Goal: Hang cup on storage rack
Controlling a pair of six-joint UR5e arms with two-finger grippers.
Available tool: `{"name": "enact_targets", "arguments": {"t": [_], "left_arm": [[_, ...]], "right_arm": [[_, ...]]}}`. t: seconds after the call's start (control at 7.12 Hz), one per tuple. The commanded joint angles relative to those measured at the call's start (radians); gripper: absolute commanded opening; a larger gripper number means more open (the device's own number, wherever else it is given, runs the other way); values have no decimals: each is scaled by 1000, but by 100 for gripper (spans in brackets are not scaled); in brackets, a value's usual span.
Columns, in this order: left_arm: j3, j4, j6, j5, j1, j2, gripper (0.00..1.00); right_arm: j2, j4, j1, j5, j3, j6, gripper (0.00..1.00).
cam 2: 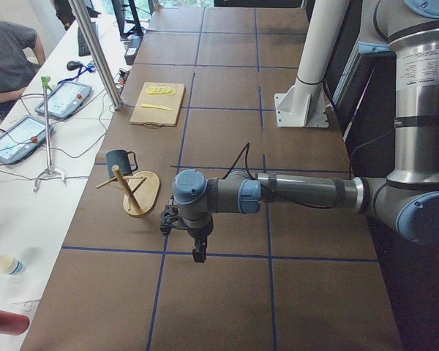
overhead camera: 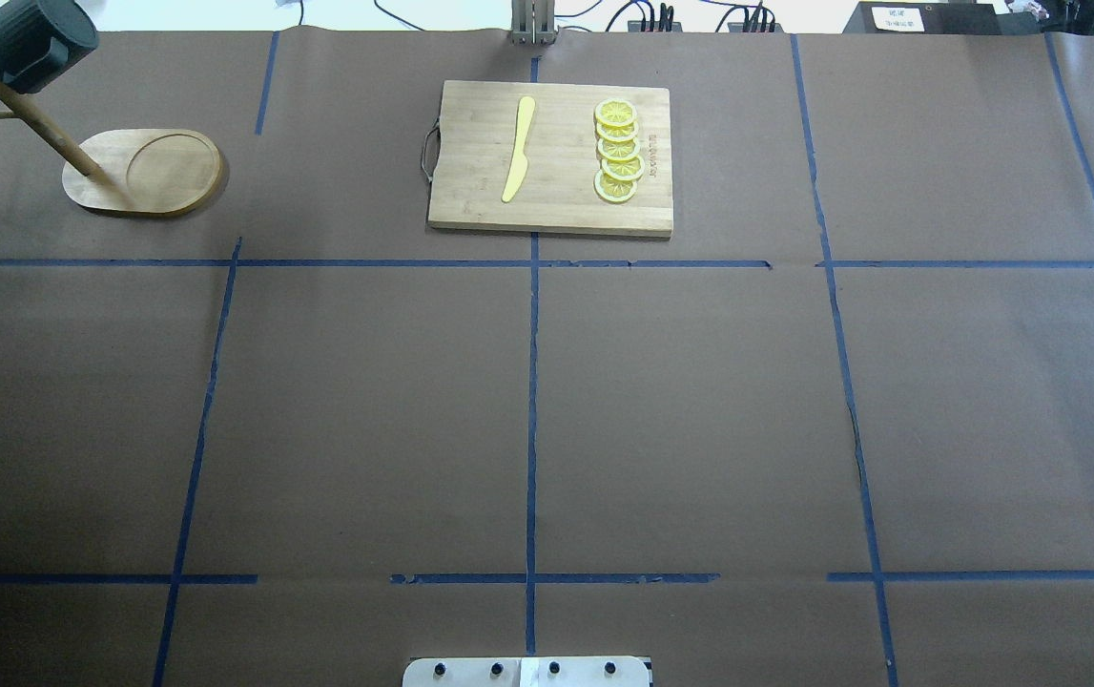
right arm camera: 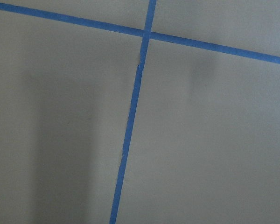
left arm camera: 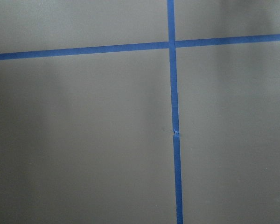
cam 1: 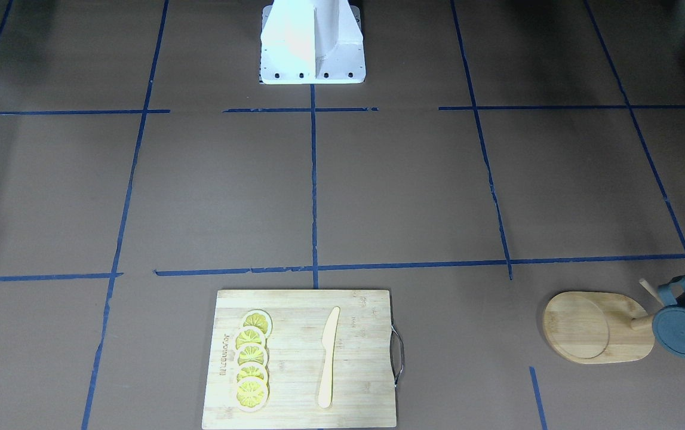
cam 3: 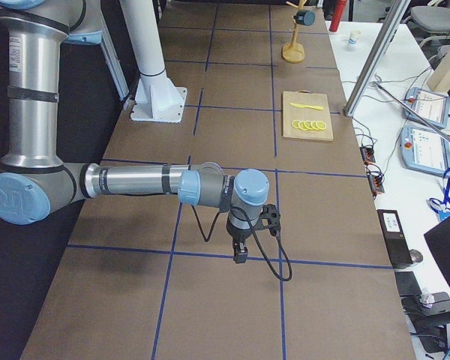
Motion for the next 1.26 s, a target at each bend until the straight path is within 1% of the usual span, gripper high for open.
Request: {"name": "enact_targets", "arguments": {"t": [0.0, 1.12], "left_arm": [[-3, 0, -1, 5, 0, 5, 100], [-2, -2, 1, -1, 3, 3, 100]], "right_arm": [[-5, 1, 0, -1, -1, 2, 100], [4, 7, 0, 1, -4, -9, 100]]}}
